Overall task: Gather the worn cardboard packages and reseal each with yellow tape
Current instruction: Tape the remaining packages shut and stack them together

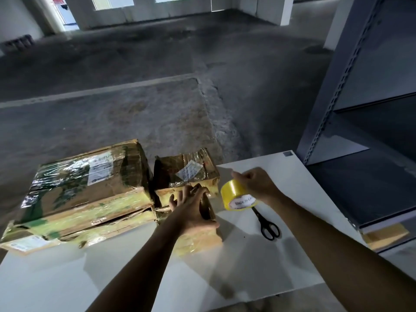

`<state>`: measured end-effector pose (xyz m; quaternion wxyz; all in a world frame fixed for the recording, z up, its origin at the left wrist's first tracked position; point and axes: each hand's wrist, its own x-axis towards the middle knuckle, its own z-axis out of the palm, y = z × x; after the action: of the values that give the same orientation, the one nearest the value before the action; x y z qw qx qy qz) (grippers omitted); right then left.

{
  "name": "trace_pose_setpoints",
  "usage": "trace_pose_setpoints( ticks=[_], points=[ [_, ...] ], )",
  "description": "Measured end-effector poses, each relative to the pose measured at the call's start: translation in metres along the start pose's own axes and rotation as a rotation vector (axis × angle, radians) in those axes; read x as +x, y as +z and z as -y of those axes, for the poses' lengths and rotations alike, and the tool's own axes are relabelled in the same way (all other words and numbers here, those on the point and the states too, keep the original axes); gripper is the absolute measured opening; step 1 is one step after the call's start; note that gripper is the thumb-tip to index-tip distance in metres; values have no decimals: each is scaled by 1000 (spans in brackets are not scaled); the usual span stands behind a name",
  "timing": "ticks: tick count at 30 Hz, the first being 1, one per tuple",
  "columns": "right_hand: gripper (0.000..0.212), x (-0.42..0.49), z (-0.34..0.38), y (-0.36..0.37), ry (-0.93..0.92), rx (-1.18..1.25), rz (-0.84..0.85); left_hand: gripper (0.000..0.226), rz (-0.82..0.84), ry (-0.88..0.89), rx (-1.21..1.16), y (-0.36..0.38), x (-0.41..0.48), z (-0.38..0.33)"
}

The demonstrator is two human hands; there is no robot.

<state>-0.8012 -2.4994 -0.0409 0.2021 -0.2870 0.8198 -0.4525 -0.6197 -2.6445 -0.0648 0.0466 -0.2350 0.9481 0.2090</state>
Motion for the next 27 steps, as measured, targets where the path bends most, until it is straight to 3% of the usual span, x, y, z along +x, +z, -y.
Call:
trace_pose_setpoints(
  ticks=[5,10,13,18,20,22,27],
  points=[
    [57,-11,-30,24,166,-9,50,98,-19,25,-30,-8,0,1],
    [42,-6,5,12,129,339,-7,98,-66,36,-310,-31,-7,9],
    [32,-2,38,8,17,377,43,95,-64,45,-413,-36,-18,19],
    [48,-7,47,44,-80,310,233,89,85,-6,-468,-19,-42,55],
    [75,-14,36,67,-94,252,334,82,132,-41,-495,-12,-53,72],
    [88,-20,27,84,-99,233,366,82,169,-83,-494,-13,-63,84],
    [73,-26,35,108,-52,271,459,112,244,-113,-233,-17,-63,90]
  ],
)
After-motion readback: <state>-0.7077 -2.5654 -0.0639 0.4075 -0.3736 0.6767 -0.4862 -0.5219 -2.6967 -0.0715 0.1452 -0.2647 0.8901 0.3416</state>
